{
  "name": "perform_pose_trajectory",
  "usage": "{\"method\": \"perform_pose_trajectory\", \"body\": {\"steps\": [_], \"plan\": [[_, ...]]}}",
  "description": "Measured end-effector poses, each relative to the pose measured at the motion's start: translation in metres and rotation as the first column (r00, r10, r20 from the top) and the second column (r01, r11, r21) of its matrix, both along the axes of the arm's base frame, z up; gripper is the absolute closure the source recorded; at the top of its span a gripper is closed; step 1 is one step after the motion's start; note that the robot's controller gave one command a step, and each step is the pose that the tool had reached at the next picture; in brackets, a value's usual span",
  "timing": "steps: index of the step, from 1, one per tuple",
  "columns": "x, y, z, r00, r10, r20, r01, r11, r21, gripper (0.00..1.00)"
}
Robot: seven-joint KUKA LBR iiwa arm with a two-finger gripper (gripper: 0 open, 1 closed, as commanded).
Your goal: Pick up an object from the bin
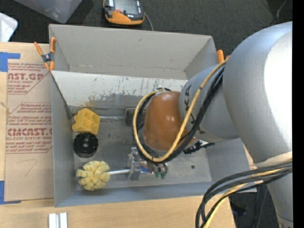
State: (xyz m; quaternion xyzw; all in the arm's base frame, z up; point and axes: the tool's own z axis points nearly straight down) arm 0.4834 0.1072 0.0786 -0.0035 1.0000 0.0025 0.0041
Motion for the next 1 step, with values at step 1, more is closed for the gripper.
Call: {"method": "perform_pose_trajectory", "body": {"steps": [1], "plan": [[0.0000,0.0000,0.0000,1.000,0.000,0.000,0.000,1.000,0.000,1.00]]}}
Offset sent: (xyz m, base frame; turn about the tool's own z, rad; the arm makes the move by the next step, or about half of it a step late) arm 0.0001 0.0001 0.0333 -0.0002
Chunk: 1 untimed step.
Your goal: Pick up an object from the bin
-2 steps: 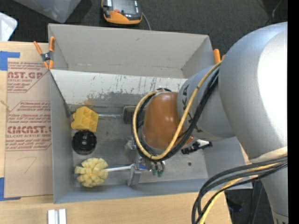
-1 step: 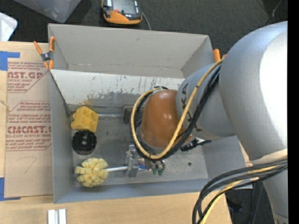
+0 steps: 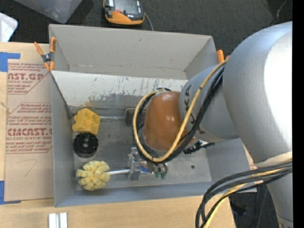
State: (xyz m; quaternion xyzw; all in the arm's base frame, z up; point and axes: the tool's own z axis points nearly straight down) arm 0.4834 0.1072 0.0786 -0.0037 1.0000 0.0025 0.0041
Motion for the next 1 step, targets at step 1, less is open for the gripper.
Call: {"method": "perform_pose_trajectory", "body": {"steps": [1], "plan": [[-0.0009,0.0001,0.0184,1.000,0.000,-0.003,0.000,1.000,0.000,1.00]]}}
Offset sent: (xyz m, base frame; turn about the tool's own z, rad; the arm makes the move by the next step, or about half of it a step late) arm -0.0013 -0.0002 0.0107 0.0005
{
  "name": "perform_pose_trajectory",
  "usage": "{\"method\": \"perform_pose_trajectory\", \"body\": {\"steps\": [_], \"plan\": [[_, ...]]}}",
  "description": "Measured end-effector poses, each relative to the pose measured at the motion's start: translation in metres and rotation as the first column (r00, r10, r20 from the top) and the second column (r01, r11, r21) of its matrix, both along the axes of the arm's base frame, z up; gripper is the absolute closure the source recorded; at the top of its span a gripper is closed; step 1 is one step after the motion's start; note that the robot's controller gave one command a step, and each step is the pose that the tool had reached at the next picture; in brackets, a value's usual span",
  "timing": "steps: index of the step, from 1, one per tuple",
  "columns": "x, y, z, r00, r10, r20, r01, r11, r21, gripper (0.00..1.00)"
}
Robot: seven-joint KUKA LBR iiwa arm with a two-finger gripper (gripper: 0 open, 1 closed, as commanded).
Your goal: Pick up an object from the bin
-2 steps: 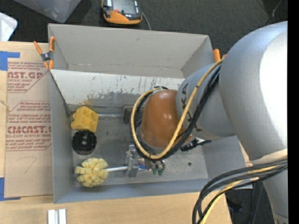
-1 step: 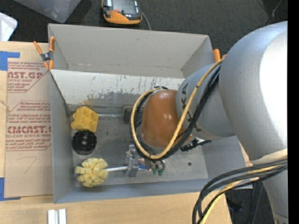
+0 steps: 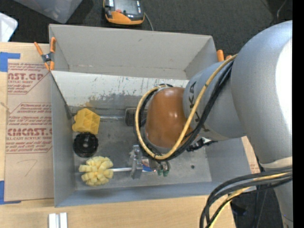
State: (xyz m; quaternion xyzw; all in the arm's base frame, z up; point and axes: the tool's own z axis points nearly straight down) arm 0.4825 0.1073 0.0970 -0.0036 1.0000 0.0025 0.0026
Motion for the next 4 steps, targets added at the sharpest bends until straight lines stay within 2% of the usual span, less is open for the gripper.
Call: {"method": "perform_pose_trajectory", "body": {"steps": [4], "plan": [[0.001,0.001,0.042,1.000,0.000,0.002,0.000,1.000,0.002,1.00]]}}
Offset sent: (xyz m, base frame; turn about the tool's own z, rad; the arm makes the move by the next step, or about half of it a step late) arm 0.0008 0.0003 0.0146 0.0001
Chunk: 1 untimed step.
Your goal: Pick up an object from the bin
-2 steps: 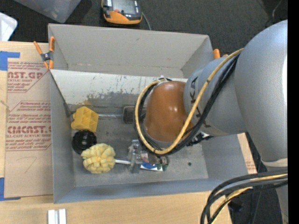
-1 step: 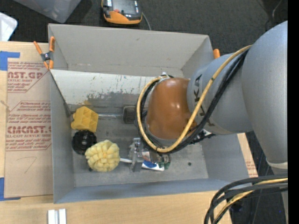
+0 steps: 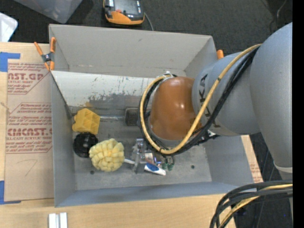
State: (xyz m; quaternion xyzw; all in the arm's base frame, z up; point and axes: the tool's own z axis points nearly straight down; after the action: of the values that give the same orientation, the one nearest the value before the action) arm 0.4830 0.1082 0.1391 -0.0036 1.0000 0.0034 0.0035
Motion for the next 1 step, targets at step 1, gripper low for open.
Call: {"method": "perform_pose_trajectory", "body": {"steps": [1], "plan": [[-0.0003,0.0001,0.0059,1.000,0.000,-0.001,0.000,1.000,0.000,1.00]]}}
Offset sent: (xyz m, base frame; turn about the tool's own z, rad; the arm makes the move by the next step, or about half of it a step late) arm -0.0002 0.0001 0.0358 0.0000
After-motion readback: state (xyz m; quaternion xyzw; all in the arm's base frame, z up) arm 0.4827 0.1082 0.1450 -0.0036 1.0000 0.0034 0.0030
